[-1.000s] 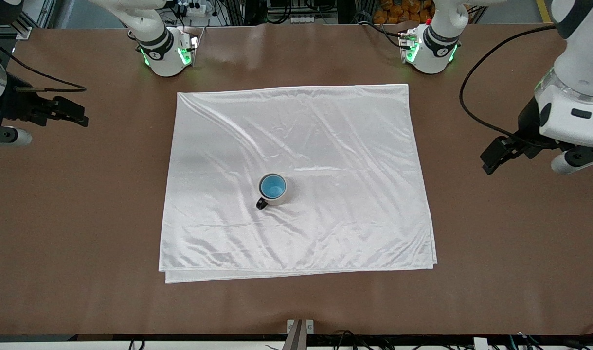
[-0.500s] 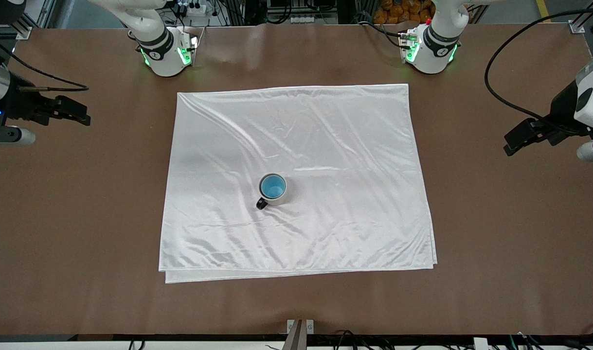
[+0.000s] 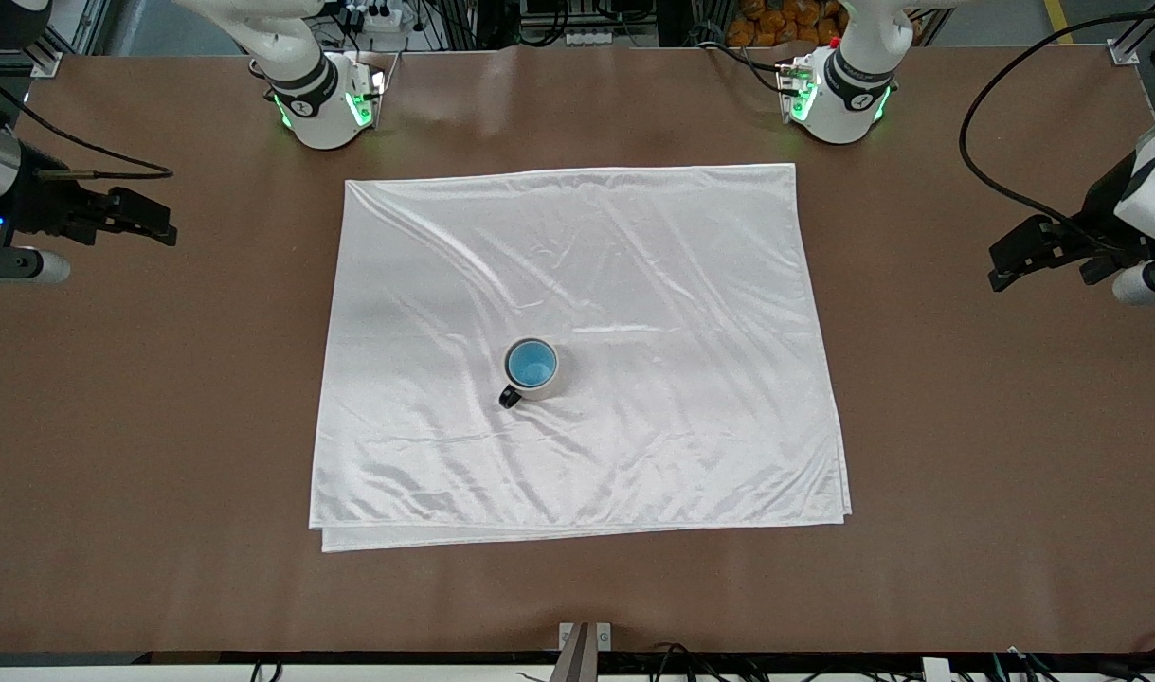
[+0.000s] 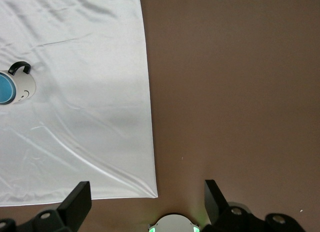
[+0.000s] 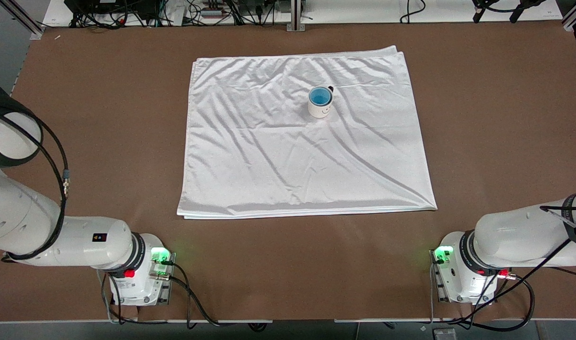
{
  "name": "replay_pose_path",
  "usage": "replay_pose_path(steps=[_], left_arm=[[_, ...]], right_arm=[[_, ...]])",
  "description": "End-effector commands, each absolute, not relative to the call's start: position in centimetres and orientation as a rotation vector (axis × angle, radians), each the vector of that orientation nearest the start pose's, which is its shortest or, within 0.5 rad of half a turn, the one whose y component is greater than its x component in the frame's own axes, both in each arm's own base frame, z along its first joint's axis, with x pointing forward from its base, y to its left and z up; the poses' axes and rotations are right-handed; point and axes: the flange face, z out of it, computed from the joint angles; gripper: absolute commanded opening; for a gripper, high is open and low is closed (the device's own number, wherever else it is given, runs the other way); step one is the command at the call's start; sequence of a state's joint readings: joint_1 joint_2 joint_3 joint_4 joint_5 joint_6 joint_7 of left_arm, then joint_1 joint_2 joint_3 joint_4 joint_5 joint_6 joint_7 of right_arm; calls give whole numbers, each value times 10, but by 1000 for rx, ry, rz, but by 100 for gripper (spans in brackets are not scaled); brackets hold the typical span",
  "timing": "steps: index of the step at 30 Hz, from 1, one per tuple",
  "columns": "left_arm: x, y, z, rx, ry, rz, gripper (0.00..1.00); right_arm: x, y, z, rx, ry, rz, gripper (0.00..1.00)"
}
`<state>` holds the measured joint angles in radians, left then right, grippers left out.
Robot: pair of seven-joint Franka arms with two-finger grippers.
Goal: Place blue cup into white mug on cloth
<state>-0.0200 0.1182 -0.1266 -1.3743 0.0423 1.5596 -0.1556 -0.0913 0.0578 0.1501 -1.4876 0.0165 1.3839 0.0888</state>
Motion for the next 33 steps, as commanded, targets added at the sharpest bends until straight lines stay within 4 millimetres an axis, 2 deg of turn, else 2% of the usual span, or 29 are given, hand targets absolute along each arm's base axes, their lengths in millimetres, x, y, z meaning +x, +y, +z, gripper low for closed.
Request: replay_pose_path(steps=[1,11,20,33], left_arm=[[576,-73,652,-3135,95,-99,100],[577,-69,652,-3137,50,-99,100],[579,-65,653,-3139,-3,-120,100],[579,-64,642,-3140,-19,-206,100]], right_arm=[[551,34,620,-3131,61,250,100],[552,36,621,-3126,58,241,100],[563,40,624,-3123,51,109,100],[562,40,624,-3124,49,119,100]])
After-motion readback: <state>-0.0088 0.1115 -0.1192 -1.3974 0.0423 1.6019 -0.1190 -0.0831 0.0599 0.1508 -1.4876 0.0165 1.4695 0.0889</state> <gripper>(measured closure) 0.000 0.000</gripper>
